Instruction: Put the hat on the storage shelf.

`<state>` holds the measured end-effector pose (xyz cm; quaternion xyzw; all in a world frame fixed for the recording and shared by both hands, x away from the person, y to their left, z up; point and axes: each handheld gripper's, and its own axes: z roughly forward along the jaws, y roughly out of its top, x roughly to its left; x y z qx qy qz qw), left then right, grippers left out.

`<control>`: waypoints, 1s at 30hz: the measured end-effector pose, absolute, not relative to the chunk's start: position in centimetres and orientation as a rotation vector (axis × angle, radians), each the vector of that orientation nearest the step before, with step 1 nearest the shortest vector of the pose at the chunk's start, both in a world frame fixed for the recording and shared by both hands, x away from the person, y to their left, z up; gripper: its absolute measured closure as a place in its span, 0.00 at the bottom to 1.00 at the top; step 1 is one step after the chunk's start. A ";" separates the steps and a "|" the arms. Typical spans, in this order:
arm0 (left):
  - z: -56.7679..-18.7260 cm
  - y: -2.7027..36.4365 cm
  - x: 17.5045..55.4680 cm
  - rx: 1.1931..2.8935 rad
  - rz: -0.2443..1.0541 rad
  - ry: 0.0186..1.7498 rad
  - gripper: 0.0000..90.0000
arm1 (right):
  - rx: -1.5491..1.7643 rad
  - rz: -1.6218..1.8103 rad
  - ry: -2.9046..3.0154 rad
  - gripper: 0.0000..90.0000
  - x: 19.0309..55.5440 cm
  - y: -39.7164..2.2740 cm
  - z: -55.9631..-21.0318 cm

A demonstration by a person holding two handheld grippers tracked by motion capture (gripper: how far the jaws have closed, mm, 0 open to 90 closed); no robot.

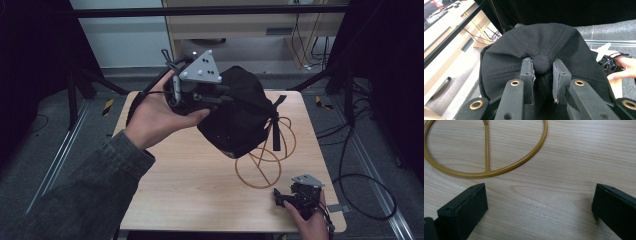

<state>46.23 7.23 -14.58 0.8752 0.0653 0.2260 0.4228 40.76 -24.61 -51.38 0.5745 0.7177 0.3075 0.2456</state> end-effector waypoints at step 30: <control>-15.5 1.5 46.5 2.166 0.561 0.128 0.82 | 1.567 0.842 1.960 0.00 40.8 -24.6 -51.4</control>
